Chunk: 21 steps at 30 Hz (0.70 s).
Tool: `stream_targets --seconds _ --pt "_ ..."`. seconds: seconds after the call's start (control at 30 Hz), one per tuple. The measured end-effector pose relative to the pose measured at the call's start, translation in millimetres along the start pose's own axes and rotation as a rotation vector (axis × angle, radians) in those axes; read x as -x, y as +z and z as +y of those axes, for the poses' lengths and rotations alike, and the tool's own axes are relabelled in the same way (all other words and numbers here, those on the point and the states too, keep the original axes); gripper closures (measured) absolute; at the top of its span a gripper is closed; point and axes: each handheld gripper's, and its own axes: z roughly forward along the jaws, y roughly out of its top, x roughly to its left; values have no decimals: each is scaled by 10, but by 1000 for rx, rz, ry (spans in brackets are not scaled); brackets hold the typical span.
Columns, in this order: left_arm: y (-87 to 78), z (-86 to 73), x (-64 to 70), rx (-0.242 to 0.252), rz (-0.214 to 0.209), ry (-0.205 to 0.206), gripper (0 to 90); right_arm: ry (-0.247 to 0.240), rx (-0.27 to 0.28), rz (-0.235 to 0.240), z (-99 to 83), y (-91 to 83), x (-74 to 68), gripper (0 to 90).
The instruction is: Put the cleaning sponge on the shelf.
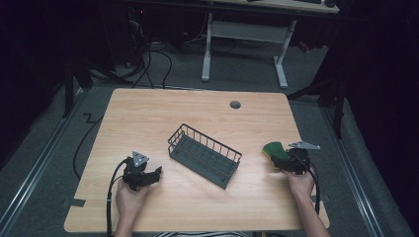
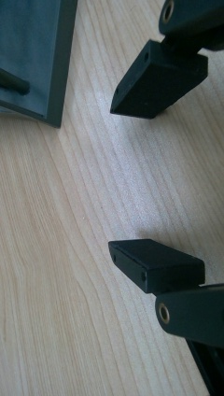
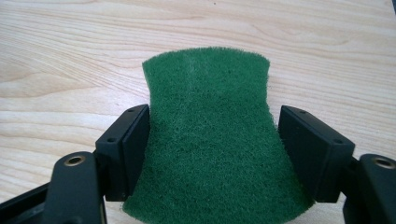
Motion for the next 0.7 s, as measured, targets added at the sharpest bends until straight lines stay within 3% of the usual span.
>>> stream_targets --seconds 0.33,0.7 --pt "0 0 -1 0 0 -1 291 -41 -9 24 39 -52 -70 286" --pt "0 0 0 0 0 0 291 -84 25 56 137 -189 -182 291"
